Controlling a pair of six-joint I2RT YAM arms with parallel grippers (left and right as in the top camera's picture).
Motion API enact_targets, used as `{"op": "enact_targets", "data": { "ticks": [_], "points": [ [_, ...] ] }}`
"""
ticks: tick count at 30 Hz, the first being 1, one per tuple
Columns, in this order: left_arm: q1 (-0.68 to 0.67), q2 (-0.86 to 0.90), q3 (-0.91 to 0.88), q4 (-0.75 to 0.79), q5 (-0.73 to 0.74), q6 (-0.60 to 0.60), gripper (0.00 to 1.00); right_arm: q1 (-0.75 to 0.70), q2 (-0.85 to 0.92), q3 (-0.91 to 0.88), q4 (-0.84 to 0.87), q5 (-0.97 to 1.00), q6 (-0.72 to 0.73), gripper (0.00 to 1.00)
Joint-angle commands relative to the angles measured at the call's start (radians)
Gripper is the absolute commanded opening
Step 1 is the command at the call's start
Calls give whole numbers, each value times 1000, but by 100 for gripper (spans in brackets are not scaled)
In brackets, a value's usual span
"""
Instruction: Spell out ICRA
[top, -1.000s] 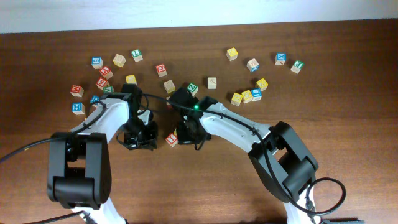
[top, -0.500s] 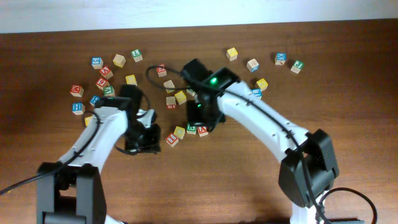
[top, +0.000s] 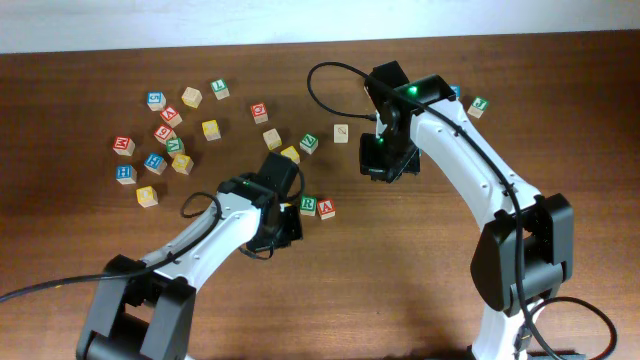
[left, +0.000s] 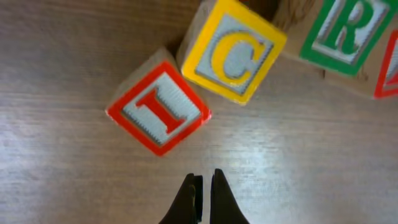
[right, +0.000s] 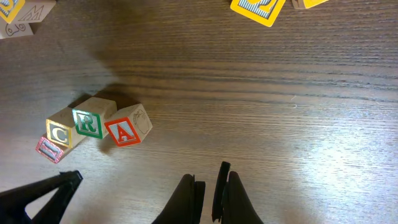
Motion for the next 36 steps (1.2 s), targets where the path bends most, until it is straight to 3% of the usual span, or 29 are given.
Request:
{"op": "enact_targets", "data": {
  "ticks": [1,14,29,36],
  "points": [
    [0,42,-8,11,-27,-6,0,0,-14,11,-2,12,-14,4],
    [1,75,-8,27,-204,-6,0,0,-14,11,-2,16,-19,5],
    [14,74,-6,132,-262,27,0,0,-13,11,-29,38,-22,5],
    [20,35,143,-36,-185,71,0,0,39,11,-20,39,-22,5]
  ]
}}
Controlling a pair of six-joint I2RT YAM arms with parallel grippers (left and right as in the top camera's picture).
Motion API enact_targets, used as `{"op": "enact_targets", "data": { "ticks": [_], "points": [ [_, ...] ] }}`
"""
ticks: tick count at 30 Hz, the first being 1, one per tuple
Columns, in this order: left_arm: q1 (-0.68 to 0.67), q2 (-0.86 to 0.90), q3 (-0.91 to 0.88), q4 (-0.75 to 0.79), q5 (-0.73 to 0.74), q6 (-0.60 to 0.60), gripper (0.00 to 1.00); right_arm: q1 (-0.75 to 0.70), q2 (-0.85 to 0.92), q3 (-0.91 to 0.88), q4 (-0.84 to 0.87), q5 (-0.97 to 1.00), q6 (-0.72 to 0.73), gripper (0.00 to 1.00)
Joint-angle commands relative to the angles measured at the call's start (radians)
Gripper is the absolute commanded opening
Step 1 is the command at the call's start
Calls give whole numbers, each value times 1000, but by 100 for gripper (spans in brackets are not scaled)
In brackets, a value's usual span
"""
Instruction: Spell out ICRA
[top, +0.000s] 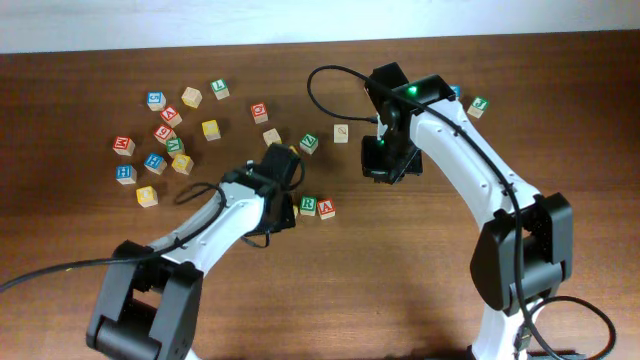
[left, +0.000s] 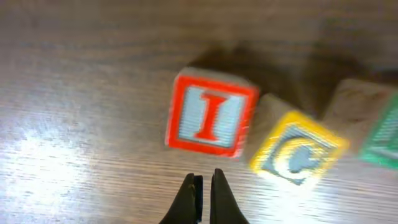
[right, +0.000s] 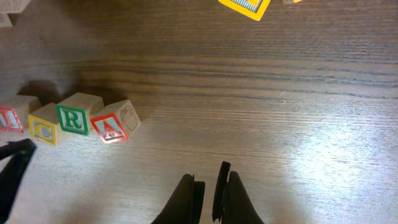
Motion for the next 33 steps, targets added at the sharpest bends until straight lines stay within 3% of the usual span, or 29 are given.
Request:
{"op": "enact_targets", "data": {
  "ticks": [1,7,10,16,33],
  "points": [
    [8,-40,101,-65,28,28,0,0,40,11,5,12,-4,5],
    [284,-44,129,-80,30,105,0,1,82,-48,50,2,-3,5],
    [360,34,128,-35,166,232,0,15,82,-104,125,-42,13,4],
    [298,140,128,21,243,287,0,51,82,-184,241,-45,34,5],
    [232,143,124,8,235,317,0,98,133,-199,309,-42,69,4]
  ]
}}
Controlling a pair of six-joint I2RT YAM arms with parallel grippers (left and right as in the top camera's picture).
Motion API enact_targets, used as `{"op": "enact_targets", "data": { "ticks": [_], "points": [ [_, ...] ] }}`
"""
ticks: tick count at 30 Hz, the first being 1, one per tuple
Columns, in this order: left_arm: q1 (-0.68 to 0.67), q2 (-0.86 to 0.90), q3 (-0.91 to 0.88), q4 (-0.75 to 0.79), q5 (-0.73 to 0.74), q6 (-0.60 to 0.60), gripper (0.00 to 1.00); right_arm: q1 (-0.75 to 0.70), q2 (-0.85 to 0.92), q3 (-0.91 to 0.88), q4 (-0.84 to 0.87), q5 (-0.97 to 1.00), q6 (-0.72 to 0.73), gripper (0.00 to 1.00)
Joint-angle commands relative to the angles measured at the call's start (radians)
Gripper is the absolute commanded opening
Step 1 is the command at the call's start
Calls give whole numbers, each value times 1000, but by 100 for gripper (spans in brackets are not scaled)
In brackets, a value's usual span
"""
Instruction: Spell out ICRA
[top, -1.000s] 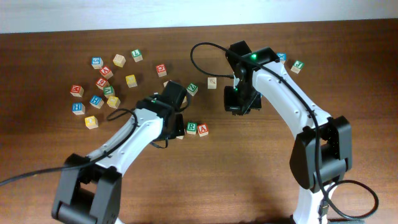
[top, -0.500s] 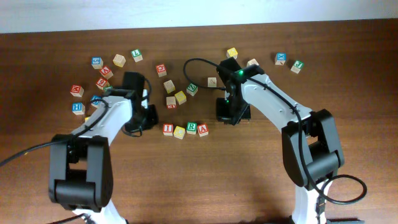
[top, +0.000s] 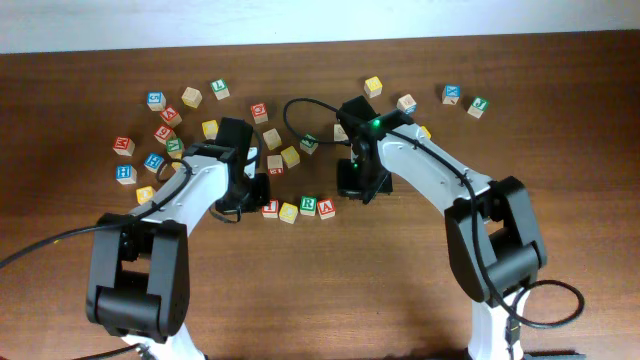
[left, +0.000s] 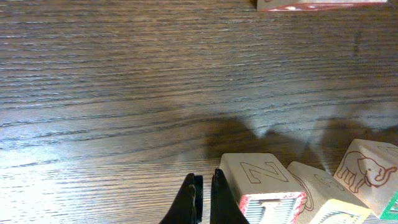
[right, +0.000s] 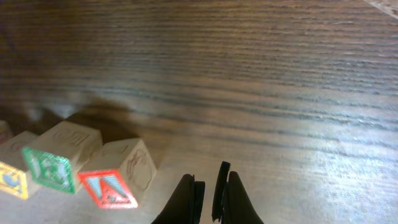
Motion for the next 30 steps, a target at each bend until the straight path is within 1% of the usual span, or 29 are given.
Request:
{"op": "enact_targets", "data": {
  "ticks": [1,8,15,17,22,23,25,30],
  "points": [
    [-4,10,7,-13,11,20,0,6,53,-11,3,-10,13,4],
    [-11,10,7,-39,22,42,0,14,64,-11,7,-21,13,4],
    [-19,31,7,-5,11,42,0,15,64,-11,1,-45,16,4],
    [-19,65,7,-25,18,42,0,15,64,-11,-13,-48,16,4],
    [-19,72,7,-56,21,64,0,24,64,-11,-17,-47,16,4],
    [-19,72,7,-58,27,65,0,27,64,-11,-16,-47,16,5],
    [-19,72,7,-62,90,95,0,35,64,-11,-13,-47,16,5],
    [-19,54,9,-111,97,94,0,38,64,-11,-13,-31,16,5]
  ]
}}
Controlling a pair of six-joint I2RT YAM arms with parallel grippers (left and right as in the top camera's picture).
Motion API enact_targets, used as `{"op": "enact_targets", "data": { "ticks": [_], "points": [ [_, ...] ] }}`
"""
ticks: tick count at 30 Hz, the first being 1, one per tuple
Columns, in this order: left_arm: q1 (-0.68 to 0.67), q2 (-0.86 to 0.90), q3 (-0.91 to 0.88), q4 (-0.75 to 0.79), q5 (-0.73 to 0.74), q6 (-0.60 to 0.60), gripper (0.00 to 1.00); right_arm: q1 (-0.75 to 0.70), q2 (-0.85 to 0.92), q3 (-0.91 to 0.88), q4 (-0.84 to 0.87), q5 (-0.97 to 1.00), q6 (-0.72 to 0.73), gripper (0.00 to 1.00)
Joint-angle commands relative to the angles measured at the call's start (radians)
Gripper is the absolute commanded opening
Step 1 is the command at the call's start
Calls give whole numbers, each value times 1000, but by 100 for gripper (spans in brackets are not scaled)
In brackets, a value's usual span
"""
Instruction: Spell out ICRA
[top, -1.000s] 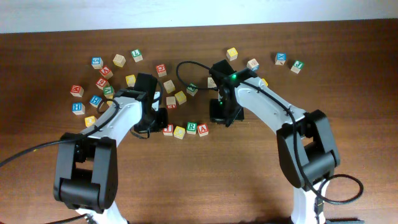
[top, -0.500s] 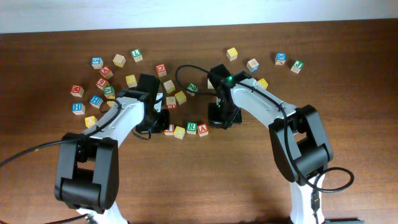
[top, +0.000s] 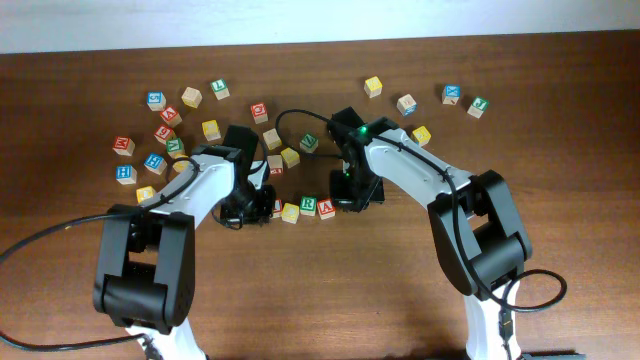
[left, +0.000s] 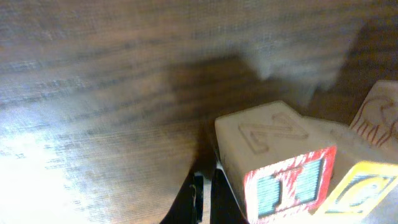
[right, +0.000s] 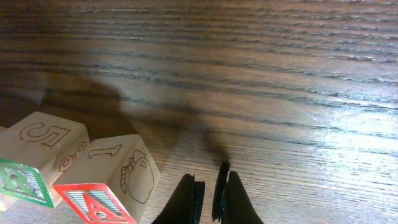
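Observation:
Four blocks lie in a row on the table: red I (top: 272, 208), yellow C (top: 290, 212), green R (top: 308, 206) and red A (top: 326, 209). My left gripper (top: 258, 207) is shut and empty, low at the row's left end. In the left wrist view the left gripper (left: 205, 186) is right beside the I block (left: 283, 183), and the C block (left: 367, 193) follows it. My right gripper (top: 346, 202) is shut and empty at the right end. The right wrist view has the right gripper (right: 210, 186) a short way from the A block (right: 102, 199).
Several loose letter blocks lie at the back left (top: 160, 130). A few more sit just behind the row (top: 290, 156), and others are scattered at the back right (top: 405, 103). The table's wooden surface (top: 400, 280) stretches in front of the row.
My left gripper has come down and closer to the I block's left side. My right gripper has moved in nearer the A block. The four blocks have stayed in their row.
At first the I and C blocks sat skewed under my left gripper, and my right gripper hovered well behind the row. Then the I stood squarer in line. Later both grippers were near the row's two ends, and now they sit closer still.

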Motion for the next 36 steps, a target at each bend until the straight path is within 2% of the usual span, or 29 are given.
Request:
{"op": "enact_targets", "data": {
  "ticks": [1,4,7,10,12,14,16,21,36],
  "points": [
    [-2,-9,3,-29,23,21,0,5,8,-11,1,6,1,5],
    [-2,-100,4,-116,16,8,0,5,8,-11,1,6,0,5],
    [-15,-104,-3,-175,54,4,0,5,8,-11,9,6,0,5],
    [-88,-103,-62,-116,68,-66,0,5,8,-11,19,6,0,5],
    [-145,-103,-111,-15,67,-122,0,5,8,-11,18,6,0,5],
    [-163,-103,-124,20,65,-128,0,5,8,-11,17,6,0,5],
    [-175,-103,-124,31,2,-172,0,5,8,-11,17,6,0,6],
    [-177,-103,-128,101,-12,-177,0,5,8,-11,14,6,-4,6],
    [-177,-103,-128,180,23,-206,0,5,8,-11,15,6,-3,6]
  ]
}}
